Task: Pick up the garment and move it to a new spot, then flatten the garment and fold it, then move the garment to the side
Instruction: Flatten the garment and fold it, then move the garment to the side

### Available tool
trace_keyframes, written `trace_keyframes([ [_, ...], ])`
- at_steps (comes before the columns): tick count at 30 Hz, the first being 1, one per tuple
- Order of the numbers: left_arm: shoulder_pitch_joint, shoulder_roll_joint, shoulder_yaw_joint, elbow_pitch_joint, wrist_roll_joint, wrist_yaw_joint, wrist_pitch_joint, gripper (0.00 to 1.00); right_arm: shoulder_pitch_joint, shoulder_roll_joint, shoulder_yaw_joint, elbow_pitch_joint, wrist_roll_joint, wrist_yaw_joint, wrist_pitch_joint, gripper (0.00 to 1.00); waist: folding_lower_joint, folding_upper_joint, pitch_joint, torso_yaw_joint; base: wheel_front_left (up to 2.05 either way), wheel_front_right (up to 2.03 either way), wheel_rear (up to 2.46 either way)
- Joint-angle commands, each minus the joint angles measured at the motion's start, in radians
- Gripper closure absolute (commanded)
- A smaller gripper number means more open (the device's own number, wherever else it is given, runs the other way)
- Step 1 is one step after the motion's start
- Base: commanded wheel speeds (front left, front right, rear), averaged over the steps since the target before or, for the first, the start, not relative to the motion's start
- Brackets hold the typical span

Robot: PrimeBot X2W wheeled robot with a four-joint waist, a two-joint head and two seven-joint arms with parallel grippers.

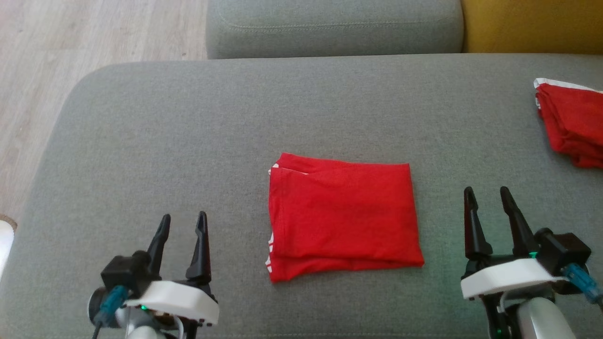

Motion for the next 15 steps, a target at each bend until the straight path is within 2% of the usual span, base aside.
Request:
trace_keyframes([
  [1,-0.031,-0.004,0.046,-0.025,0.019,-0.010,-0.012,0.00,-0.016,-0.004,0.029,-0.040,0.008,0.007,0.001,0.00,0.0000,0.0000,0.000,0.002,0.00,0.00,0.00],
  [15,-0.027,-0.024,0.066,-0.004,0.045,-0.038,-0.013,0.00,-0.015,-0.004,0.041,-0.043,0.021,0.007,0.019,0.00,0.0000,0.0000,-0.004,0.004,0.00,0.00,0.00],
])
